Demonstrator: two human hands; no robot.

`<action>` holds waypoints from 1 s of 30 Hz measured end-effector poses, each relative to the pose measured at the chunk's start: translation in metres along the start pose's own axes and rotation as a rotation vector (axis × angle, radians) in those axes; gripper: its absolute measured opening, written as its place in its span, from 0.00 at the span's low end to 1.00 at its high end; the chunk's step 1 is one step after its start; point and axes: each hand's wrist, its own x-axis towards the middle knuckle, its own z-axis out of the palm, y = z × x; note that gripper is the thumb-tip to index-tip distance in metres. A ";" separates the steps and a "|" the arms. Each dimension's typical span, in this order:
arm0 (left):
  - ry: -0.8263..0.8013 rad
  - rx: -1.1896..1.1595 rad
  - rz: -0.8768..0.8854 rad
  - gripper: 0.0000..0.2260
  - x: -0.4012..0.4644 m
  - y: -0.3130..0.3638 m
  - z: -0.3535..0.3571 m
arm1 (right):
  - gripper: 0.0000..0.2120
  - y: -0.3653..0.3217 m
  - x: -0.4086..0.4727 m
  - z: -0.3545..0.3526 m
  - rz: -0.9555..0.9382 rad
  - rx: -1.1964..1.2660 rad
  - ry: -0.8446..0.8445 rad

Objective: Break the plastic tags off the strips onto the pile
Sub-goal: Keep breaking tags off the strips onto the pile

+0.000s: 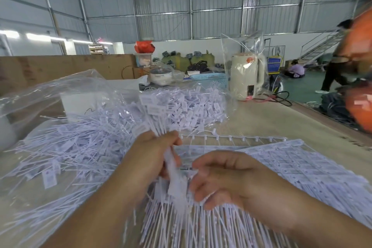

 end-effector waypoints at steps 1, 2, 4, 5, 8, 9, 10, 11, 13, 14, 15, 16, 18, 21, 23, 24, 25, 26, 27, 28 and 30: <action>0.022 0.141 0.009 0.11 0.003 -0.002 -0.005 | 0.08 -0.001 -0.001 -0.003 -0.036 -0.101 0.074; 0.036 0.292 0.024 0.13 0.006 -0.005 -0.010 | 0.05 -0.001 -0.003 -0.006 -0.074 -0.231 0.155; 0.042 0.607 0.081 0.16 0.008 -0.010 -0.016 | 0.01 0.000 -0.005 -0.014 -0.143 -0.481 0.298; 0.038 0.768 0.103 0.16 0.008 -0.012 -0.017 | 0.02 0.001 -0.005 -0.017 -0.174 -0.592 0.342; 0.081 1.106 0.076 0.17 0.006 -0.013 -0.017 | 0.03 0.008 -0.001 -0.027 -0.202 -0.964 0.362; 0.096 1.168 0.075 0.22 0.004 -0.013 -0.016 | 0.06 0.011 0.001 -0.029 -0.194 -1.076 0.339; 0.108 1.213 0.084 0.26 0.004 -0.012 -0.015 | 0.10 0.014 0.003 -0.032 -0.195 -1.156 0.315; 0.127 1.247 0.110 0.30 0.003 -0.013 -0.013 | 0.13 0.015 0.005 -0.033 -0.200 -1.213 0.291; 0.165 1.272 0.197 0.33 0.002 -0.015 -0.009 | 0.20 0.019 0.010 -0.035 -0.205 -1.300 0.253; 0.161 1.257 0.258 0.34 0.000 -0.017 -0.006 | 0.22 0.022 0.013 -0.036 -0.196 -1.333 0.234; 0.122 1.241 0.324 0.33 -0.001 -0.019 -0.004 | 0.24 0.025 0.016 -0.037 -0.173 -1.366 0.209; 0.050 1.232 0.383 0.32 -0.002 -0.022 -0.001 | 0.25 0.028 0.019 -0.037 -0.147 -1.392 0.181; -0.112 1.238 0.479 0.26 0.000 -0.029 0.004 | 0.26 0.034 0.022 -0.038 -0.121 -1.419 0.137; -0.188 1.222 0.509 0.20 0.006 -0.036 0.002 | 0.23 0.036 0.025 -0.042 -0.203 -1.428 0.206; -0.156 1.180 0.483 0.19 0.011 -0.036 -0.003 | 0.21 0.033 0.026 -0.044 -0.273 -1.503 0.289; -0.138 1.168 0.461 0.19 0.013 -0.037 -0.005 | 0.20 0.031 0.025 -0.044 -0.294 -1.542 0.316; -0.118 1.166 0.440 0.19 0.015 -0.038 -0.007 | 0.18 0.029 0.025 -0.045 -0.305 -1.563 0.333; -0.097 1.173 0.422 0.19 0.016 -0.039 -0.008 | 0.17 0.027 0.024 -0.044 -0.310 -1.568 0.346; -0.072 1.185 0.409 0.19 0.018 -0.040 -0.008 | 0.16 0.025 0.022 -0.044 -0.319 -1.561 0.362; -0.049 1.194 0.397 0.19 0.019 -0.040 -0.008 | 0.15 0.022 0.020 -0.043 -0.336 -1.550 0.384; -0.012 1.199 0.372 0.20 0.020 -0.040 -0.008 | 0.13 0.015 0.015 -0.042 -0.397 -1.530 0.447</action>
